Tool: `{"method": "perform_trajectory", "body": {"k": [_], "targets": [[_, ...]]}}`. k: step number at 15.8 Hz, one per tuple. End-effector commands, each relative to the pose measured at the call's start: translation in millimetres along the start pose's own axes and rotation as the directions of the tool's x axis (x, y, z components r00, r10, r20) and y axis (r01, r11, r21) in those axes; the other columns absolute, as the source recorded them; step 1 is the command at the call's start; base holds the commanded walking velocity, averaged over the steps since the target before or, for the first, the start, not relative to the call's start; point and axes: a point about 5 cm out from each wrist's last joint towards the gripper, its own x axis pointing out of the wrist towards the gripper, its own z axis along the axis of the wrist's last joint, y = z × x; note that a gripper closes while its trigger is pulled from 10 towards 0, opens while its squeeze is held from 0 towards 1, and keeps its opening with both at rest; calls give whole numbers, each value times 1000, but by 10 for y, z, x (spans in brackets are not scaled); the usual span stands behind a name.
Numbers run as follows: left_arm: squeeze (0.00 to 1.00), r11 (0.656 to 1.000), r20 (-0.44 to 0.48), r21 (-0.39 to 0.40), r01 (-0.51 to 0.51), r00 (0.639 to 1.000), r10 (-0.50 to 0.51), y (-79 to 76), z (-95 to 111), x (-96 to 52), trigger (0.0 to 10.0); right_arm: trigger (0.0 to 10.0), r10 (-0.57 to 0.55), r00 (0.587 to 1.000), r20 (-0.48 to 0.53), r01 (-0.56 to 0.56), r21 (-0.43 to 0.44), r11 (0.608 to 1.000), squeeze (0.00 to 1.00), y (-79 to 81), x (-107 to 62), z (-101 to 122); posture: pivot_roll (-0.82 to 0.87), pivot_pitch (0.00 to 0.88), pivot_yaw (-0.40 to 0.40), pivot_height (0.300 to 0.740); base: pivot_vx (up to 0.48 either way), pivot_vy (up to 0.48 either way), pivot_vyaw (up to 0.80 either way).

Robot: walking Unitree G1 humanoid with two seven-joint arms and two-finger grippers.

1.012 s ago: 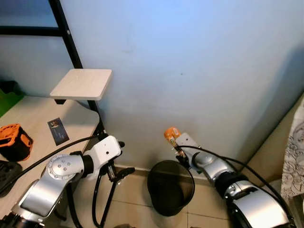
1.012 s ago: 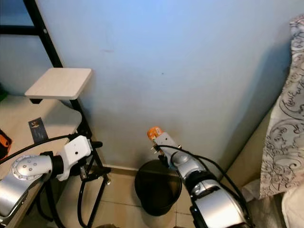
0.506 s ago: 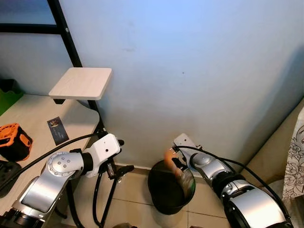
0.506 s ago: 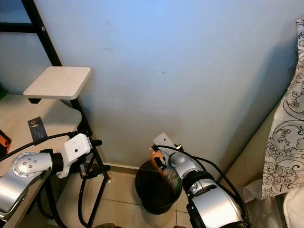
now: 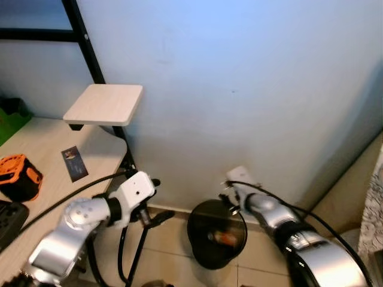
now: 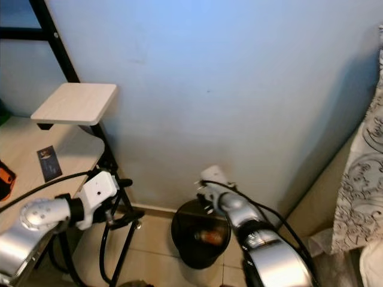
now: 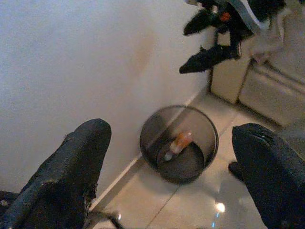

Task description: Clean up the room

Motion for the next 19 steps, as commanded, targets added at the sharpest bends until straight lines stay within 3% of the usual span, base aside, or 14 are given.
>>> {"method": "perform_trajectory", "body": {"k": [1,4,5,6,8,11,13,16,19], "targets": [[0,995,28,-33,-99,995,100,53,46,-41,10000,10000,0,992,122,-11,89,996,1000,-93,-51,91,34,0,40,740,0,0,0],[0,966,61,-106,-234,969,241,70,61,-47,10000,10000,-31,956,293,-35,215,976,1000,-183,-254,189,15,0,48,740,0,0,-498],[0,937,46,-141,-319,943,329,87,38,-51,10000,10000,-60,933,355,-36,258,965,1000,-199,-393,211,1,0,55,740,0,0,-756],[0,882,6,-177,-436,896,444,90,-11,-35,10000,10000,-106,907,408,-22,298,954,1000,-186,-555,197,-10,0,65,740,0,0,-756],[0,855,6,-193,-482,871,492,57,-8,-13,10000,10000,-127,904,409,-7,311,950,1000,-160,-629,160,-6,0,56,740,0,0,-756],[0,793,7,-278,-543,824,567,51,4,-6,10000,10000,-218,895,389,45,408,912,1000,-155,-790,148,-23,0,66,740,0,0,-763],[0,757,7,-330,-564,800,600,79,15,12,10000,10000,-231,894,383,61,408,911,1000,-164,-816,223,-27,0,76,740,0,0,-769],[0,724,0,-342,-599,771,637,114,21,-37,10000,10000,-202,903,378,45,386,921,1000,-93,-832,246,-18,0,76,740,0,0,-769],[0,715,-4,-325,-619,757,653,137,24,-61,10000,10000,-194,908,371,44,375,926,1000,-73,-837,263,-8,0,73,740,0,0,-769]]}}
